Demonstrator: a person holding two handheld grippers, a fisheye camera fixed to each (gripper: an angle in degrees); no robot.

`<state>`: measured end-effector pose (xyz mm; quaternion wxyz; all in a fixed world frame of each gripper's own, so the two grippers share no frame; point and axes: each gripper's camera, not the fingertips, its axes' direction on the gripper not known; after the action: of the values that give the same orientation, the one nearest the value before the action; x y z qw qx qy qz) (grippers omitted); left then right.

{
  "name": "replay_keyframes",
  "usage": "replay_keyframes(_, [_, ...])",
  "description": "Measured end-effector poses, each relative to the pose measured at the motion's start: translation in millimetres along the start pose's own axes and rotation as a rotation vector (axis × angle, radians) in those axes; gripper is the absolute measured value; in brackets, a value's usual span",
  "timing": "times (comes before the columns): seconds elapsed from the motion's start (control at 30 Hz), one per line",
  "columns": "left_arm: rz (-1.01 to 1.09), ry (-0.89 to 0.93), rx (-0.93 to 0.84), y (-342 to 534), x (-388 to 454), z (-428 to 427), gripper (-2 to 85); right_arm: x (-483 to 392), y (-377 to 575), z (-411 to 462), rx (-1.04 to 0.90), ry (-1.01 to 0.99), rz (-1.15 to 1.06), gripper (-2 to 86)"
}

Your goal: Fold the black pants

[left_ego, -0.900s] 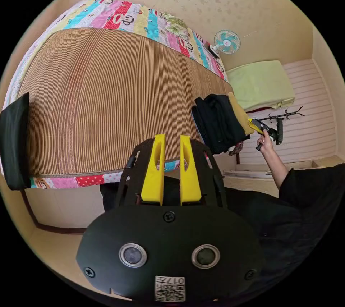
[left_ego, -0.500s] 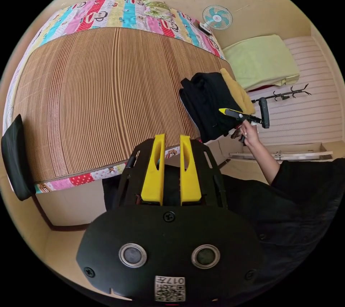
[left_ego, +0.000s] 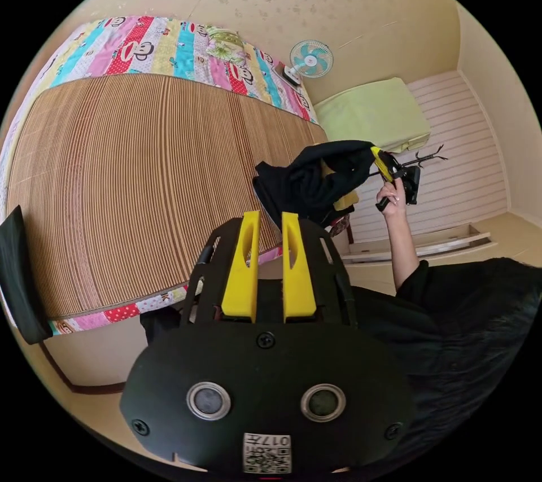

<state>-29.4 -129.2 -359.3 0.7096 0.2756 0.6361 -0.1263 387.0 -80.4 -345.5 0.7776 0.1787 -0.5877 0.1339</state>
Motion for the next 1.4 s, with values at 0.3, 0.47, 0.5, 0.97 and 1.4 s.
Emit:
replay_keyframes(0.3, [0.130, 0.432, -0.004, -26, 1, -72, 9.9, -149, 22, -25, 0.157, -0.479, -0.400, 2.4])
replay_keyframes(0.47, [0.002, 0.557, 0.037, -28, -20, -112, 10.6, -213, 42, -38, 0.302, -0.600, -0.560, 2.4])
replay_keyframes(0.5, [-0.061, 0.565, 0.087, -25, -32, -126, 11.1, -220, 45, -37, 0.320, -0.624, -0.569, 2.4])
replay_keyframes(0.97, [-0.399, 1.191, 0.634, -42, -162, -227, 19.6, -287, 157, 54, 0.045, -0.898, -0.814, 2.3])
replay_keyframes(1.4, [-0.402, 1.318, 0.523, -37, -142, -157, 4.4, -194, 269, 57, -0.031, -0.575, -0.757, 3.3])
